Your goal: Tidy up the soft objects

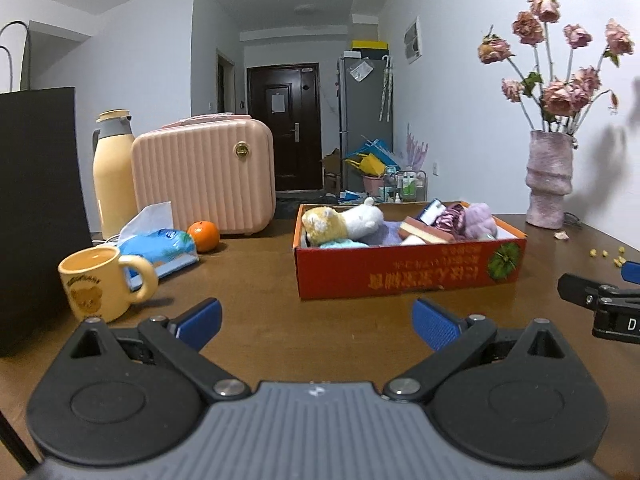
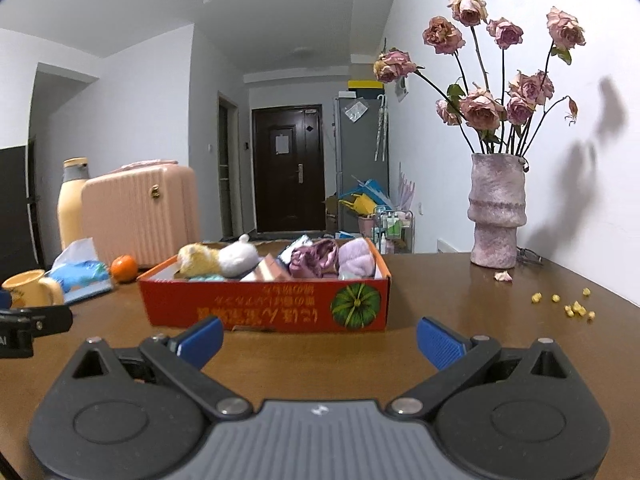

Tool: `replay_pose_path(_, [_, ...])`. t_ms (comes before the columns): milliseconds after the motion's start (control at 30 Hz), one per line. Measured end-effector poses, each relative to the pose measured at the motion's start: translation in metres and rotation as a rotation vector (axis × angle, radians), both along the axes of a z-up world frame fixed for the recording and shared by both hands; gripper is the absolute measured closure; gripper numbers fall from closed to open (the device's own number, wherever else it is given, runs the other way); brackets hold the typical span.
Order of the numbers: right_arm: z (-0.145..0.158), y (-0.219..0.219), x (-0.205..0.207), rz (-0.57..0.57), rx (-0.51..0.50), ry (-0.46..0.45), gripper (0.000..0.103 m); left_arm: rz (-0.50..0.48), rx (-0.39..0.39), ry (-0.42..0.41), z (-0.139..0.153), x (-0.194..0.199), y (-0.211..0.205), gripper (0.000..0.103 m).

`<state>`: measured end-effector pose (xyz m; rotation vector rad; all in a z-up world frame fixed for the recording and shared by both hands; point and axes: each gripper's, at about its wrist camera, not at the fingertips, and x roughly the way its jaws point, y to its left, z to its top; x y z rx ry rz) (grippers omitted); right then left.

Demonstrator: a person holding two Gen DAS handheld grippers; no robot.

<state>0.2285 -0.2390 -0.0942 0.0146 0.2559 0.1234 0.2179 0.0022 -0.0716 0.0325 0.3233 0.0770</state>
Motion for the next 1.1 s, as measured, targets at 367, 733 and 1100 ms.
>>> replay_pose_path(367, [-0.002, 0.001, -0.088, 0.035, -0.003, -0.006, 0.000, -0.030, -0.024, -0.018, -0.012, -0.077, 0.005, 0.000])
replay_pose_path(733, [0.004, 0.010, -0.127, 0.066, -0.018, -0.037, 0.000, -0.073, 0.000, -0.054, -0.010, -0.111, -0.008, 0.000])
replay_pose_path(1100, [0.006, 0.007, -0.130, 0.063, -0.010, -0.044, 0.000, -0.083, 0.003, -0.064, -0.007, -0.116, -0.011, 0.000])
